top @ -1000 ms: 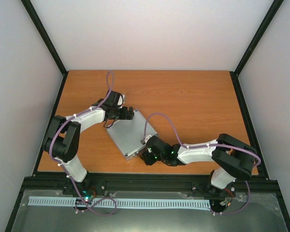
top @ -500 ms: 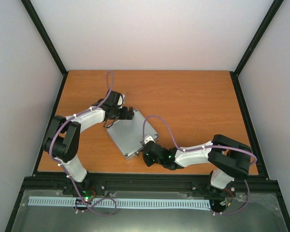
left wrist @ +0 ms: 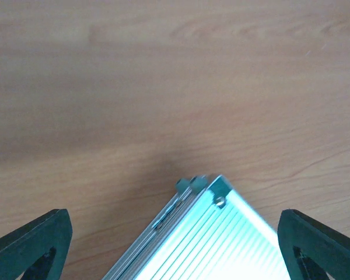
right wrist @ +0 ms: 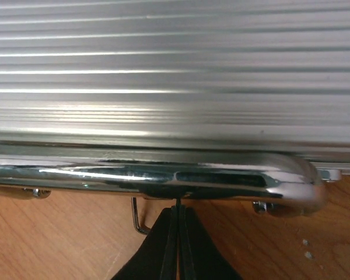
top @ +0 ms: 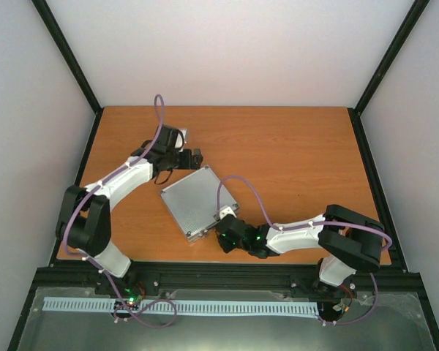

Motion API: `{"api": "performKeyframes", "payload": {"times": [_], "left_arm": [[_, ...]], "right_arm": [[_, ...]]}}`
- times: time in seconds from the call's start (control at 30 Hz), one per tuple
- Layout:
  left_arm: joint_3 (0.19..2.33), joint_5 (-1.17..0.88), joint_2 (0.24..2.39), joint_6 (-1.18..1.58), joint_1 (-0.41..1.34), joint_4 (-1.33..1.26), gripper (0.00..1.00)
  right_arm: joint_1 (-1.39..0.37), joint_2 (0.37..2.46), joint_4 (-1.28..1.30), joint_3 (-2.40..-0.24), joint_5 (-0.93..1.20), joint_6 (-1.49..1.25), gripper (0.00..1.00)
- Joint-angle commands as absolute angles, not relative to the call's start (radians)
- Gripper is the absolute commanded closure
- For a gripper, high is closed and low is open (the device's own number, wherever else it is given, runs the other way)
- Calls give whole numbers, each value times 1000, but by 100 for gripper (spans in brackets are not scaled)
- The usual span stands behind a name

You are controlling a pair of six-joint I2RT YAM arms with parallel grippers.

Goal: Pack up texas hold em set

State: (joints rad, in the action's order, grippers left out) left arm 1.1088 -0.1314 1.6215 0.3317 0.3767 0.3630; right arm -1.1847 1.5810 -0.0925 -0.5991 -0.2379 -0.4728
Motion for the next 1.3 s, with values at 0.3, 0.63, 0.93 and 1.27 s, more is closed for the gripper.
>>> {"api": "performKeyframes", "payload": {"times": [0.3,0.63,0.93,1.27], "left_arm": [[955,-287,1428,386,373,325,26],[802,-328,1507,426,376,200,45],[784,-334,1569,424,376,164,60],[779,-325,1569,415,376,170,60]], "right_arm": [[-1189,1441,-33,-550,-301,-483,97],[-1187,1467,-108,-544,-153,-443,66],[-1105,1455,-260,-465,15,-448,23],[-1036,1489,-430,-430,302,-384,23]]}}
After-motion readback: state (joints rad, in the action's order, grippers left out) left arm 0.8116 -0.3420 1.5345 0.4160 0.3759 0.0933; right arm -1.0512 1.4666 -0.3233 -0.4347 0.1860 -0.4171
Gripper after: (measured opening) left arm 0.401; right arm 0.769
